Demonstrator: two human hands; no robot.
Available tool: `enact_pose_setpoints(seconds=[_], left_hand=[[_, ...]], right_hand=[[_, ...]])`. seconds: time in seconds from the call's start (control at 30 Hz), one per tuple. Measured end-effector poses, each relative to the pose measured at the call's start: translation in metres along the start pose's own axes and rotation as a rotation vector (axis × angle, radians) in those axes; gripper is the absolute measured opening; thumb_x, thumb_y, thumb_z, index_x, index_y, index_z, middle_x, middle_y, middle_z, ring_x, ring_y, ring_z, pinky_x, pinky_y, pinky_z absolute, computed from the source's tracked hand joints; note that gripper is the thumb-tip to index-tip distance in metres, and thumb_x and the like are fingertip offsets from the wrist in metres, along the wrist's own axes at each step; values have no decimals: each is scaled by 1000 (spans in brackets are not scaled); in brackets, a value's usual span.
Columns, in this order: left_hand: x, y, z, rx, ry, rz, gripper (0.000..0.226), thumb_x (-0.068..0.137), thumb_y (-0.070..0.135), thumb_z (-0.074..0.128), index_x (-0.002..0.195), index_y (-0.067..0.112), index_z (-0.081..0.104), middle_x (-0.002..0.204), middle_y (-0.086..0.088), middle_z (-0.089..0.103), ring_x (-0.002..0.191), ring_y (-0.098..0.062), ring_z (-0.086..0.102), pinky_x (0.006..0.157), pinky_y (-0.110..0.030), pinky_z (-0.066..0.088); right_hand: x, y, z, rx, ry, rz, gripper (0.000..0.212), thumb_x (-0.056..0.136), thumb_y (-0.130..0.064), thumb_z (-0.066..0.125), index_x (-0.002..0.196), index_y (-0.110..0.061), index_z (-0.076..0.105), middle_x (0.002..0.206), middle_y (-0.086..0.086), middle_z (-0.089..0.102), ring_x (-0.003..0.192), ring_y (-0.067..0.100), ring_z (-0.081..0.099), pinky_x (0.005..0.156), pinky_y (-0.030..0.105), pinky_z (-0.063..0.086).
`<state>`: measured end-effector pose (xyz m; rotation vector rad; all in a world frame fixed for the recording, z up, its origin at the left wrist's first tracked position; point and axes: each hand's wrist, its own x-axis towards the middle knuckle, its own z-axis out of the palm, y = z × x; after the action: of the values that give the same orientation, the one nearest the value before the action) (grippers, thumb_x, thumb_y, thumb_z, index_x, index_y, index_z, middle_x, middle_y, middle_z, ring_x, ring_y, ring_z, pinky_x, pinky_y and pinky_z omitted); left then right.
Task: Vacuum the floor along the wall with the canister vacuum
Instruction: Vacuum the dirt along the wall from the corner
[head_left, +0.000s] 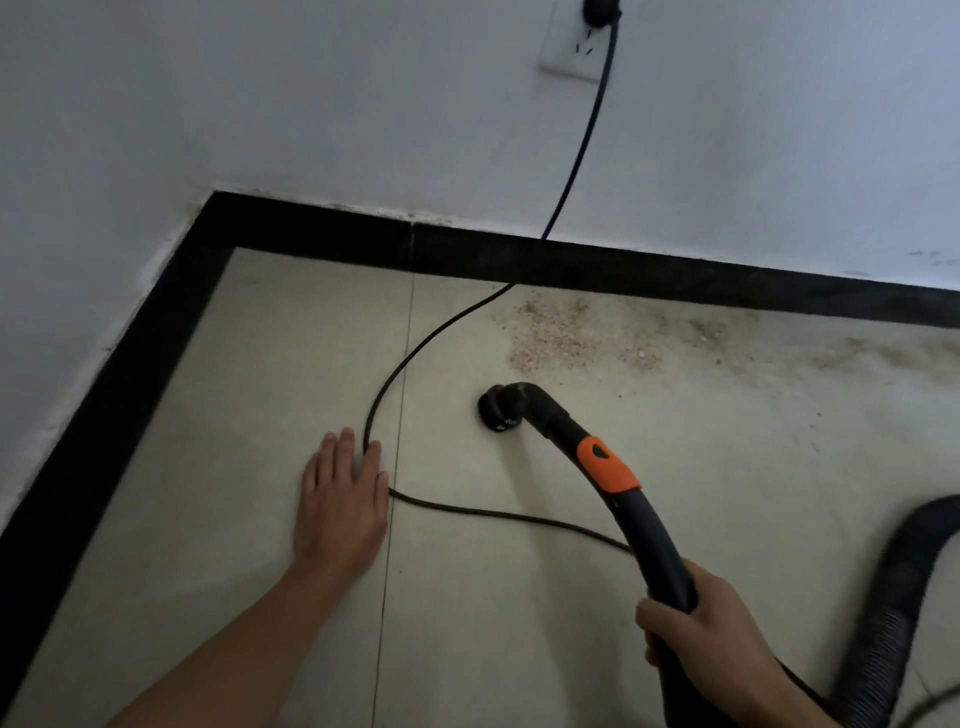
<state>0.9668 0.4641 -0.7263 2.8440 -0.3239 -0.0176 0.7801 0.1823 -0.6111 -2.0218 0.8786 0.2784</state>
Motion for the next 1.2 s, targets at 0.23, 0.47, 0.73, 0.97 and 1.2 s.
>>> enact_pose_setpoints(seconds=[0.23, 0.47, 0.73, 0.97, 1.2], left_hand=[[26, 50, -1, -101, 43, 126, 38, 84, 14, 49, 115, -3, 64, 136, -31, 48, 128, -47, 44, 106, -53, 36], [73, 88, 26, -115, -71, 151, 44, 99, 24, 39, 140, 7, 42, 152, -18, 29, 141, -30, 24, 114, -37, 20], [83, 87, 48, -96, 37, 84, 47, 96, 21, 43, 139, 1, 43, 150, -23, 34, 141, -35, 28, 116, -43, 20], [84, 87, 50, -32, 19, 43, 54, 95, 28, 36, 142, 2, 41, 152, -18, 33, 143, -31, 26, 117, -42, 19], [83, 88, 43, -15, -15, 41, 56, 94, 31, 29, 139, 1, 45, 149, -18, 38, 141, -31, 31, 115, -45, 28]], right_hand=[[20, 12, -12, 163, 140, 55, 11, 80, -3, 69, 87, -3, 60, 53, 8, 63, 48, 25, 63, 56, 43, 55], [58, -20, 4, 221, 72, -18, 13, 79, -6, 67, 88, -4, 58, 56, 8, 64, 50, 23, 64, 52, 35, 54], [131, -56, 5, 340, 102, 2, 12, 80, -3, 67, 87, -3, 58, 54, 5, 61, 48, 21, 61, 52, 34, 56], [171, -95, 27, 339, 71, -14, 15, 79, -8, 68, 92, -6, 60, 57, 4, 64, 50, 19, 64, 54, 35, 58], [171, -112, 41, 104, 48, -80, 19, 73, -23, 68, 87, -18, 56, 66, 6, 70, 60, 25, 70, 63, 50, 60]])
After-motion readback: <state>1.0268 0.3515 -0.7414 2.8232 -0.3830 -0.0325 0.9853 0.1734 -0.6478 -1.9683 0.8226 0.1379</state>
